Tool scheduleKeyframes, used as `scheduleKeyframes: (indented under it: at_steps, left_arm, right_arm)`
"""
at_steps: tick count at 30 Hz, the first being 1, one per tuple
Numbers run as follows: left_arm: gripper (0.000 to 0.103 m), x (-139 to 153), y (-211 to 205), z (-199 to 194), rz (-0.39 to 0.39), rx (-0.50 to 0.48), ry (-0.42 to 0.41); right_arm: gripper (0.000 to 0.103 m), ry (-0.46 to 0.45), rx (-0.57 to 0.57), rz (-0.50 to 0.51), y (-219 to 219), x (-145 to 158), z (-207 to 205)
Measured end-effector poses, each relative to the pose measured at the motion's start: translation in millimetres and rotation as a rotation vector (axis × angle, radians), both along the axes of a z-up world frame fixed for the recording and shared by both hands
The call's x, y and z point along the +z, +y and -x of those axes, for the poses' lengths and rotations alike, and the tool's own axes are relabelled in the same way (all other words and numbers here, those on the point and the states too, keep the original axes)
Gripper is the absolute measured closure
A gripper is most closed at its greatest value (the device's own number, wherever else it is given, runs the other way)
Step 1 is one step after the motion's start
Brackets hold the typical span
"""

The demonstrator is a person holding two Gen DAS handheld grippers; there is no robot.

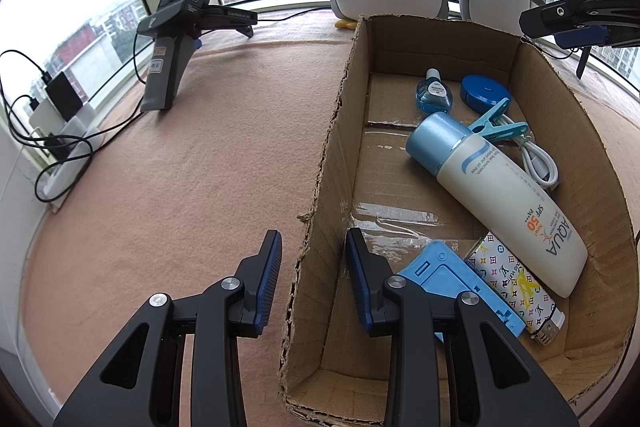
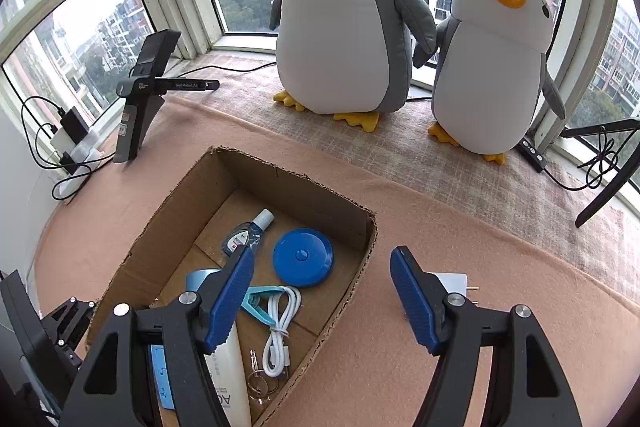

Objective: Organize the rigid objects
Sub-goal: 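Move the right tool to the white charger plug and grasp it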

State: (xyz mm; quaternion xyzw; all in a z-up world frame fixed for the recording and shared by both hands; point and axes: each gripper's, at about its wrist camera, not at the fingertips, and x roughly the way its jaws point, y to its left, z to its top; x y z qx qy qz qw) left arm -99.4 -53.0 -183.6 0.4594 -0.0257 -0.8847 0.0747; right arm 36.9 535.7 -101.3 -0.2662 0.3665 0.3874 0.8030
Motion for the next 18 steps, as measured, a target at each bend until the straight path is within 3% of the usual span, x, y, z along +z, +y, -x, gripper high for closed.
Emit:
scheduleKeyframes:
  at_steps: [18]
  left_arm:
    - [0.072,0.0,-0.3,0.0,0.000,0.000,0.000]
  right_arm:
    - [0.030,0.010,-0.057,0.030,-55.3,2.2,-27.6]
